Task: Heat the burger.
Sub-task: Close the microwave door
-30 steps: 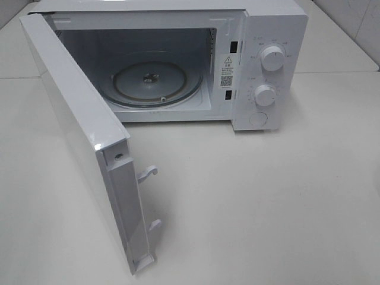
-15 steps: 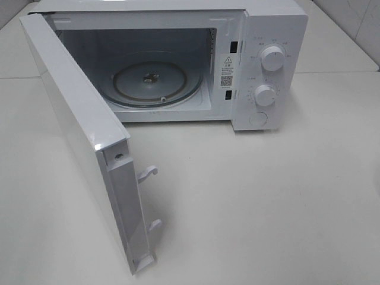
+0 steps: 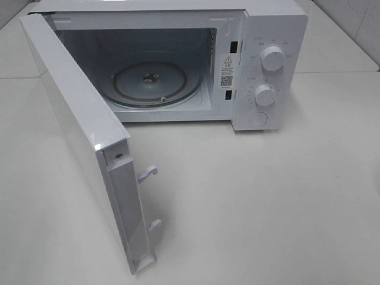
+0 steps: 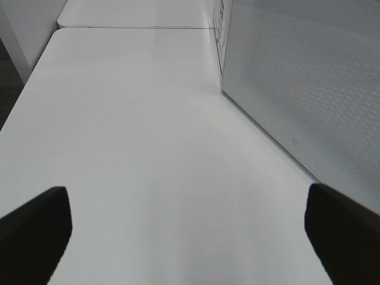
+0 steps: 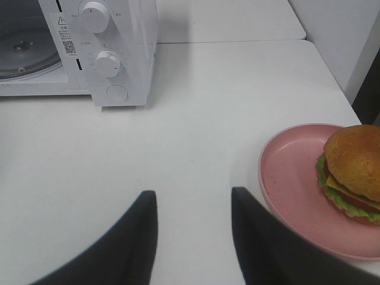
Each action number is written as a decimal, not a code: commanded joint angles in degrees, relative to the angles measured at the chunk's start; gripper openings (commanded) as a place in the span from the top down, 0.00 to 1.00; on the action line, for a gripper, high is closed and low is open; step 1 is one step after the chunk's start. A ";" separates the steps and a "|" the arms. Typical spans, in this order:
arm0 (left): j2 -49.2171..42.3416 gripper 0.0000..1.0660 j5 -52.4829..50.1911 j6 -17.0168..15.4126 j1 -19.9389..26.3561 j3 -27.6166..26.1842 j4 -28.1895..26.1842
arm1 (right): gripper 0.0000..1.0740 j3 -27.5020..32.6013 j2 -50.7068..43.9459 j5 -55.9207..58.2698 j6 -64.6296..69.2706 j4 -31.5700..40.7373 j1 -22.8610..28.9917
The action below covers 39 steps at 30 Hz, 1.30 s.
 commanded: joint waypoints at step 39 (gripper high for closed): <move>53.80 1.00 -90.24 -0.86 0.11 12.89 1.26 | 0.61 0.34 -1.49 -0.40 0.00 0.34 -0.29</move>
